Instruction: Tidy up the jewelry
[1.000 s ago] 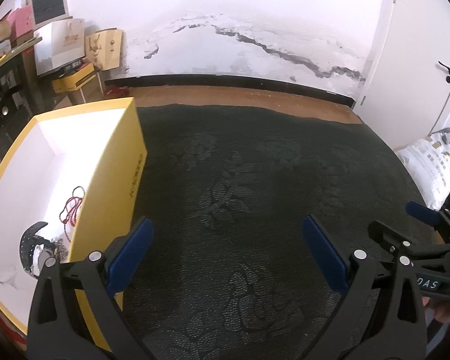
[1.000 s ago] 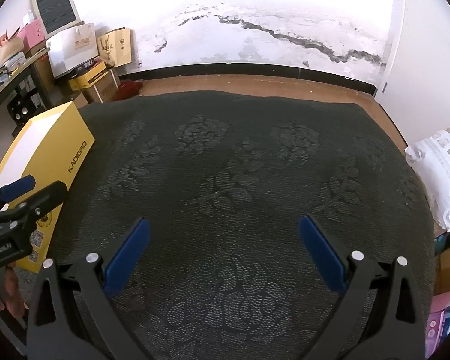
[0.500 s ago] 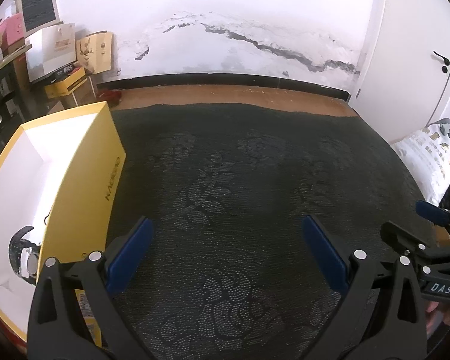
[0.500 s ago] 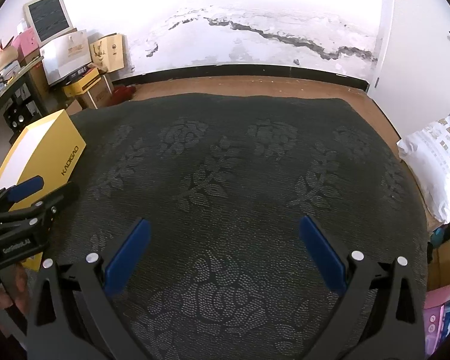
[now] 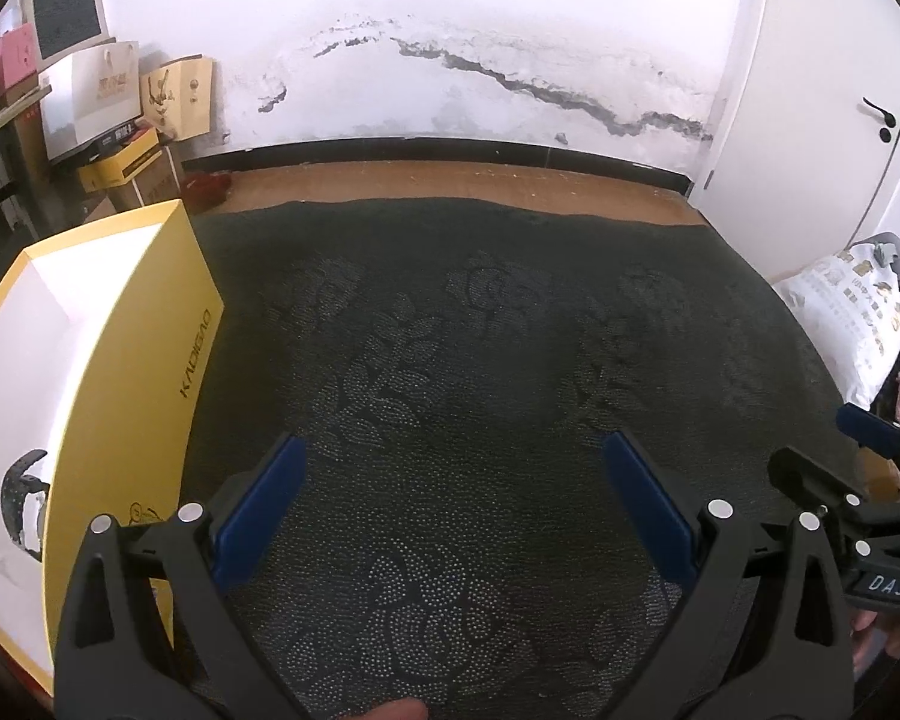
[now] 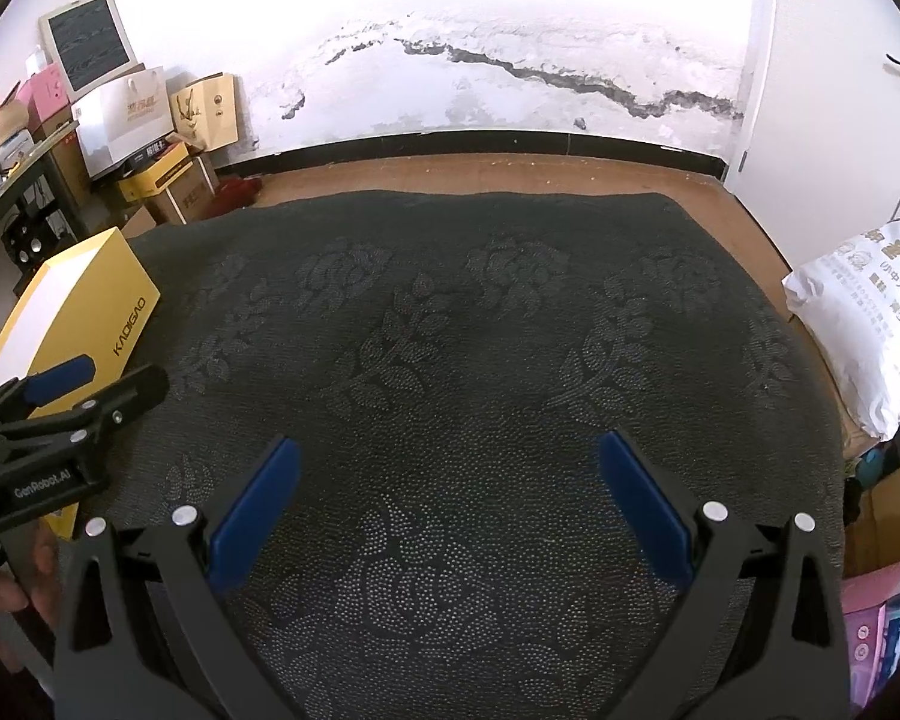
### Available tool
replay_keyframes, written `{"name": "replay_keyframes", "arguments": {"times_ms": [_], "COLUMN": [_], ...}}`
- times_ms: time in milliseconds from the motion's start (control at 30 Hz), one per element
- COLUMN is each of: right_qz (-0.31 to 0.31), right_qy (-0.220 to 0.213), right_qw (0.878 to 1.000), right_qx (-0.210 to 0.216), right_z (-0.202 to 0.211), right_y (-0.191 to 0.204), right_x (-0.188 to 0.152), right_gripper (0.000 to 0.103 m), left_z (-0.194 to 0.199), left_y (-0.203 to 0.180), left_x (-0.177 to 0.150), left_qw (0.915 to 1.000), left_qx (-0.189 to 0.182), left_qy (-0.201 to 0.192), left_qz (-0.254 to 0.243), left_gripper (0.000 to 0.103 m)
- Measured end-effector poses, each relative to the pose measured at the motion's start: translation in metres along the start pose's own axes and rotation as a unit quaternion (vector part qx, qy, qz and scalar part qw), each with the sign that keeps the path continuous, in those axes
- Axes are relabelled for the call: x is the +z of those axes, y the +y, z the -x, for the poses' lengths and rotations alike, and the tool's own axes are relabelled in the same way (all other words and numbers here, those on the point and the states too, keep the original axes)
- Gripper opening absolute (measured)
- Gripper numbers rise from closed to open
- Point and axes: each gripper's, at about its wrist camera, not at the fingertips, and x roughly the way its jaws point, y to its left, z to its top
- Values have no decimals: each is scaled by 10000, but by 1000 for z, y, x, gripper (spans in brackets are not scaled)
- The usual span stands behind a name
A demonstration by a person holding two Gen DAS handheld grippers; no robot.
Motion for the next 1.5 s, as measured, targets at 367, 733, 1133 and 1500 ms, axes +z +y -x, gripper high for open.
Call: {"name": "replay_keyframes", "arguments": {"times_ms": [367, 733, 1133, 1500], "right_qz": [19, 57, 68, 59], "right_qy": [10, 18, 23, 22], "right_qw": [10000, 10000, 10000, 10000], "right_qx": [-2, 7, -4, -13], "right_z": [-2, -3, -4, -3], "right_y": [2, 6, 6, 6], "right_x": [0, 1, 1, 0], "right_gripper": [96, 96, 96, 96], "left_z": [-2, 0, 1, 0], "left_y": [1, 0, -1, -6], "left_x": [0, 0, 1, -1], "left_qw": [10000, 10000, 10000, 10000], "left_qx": [-14, 21, -31, -39], "left_qy": [30, 29, 6, 31], "left_qz": [64, 78, 61, 16], "left_gripper": [97, 97, 97, 97]}}
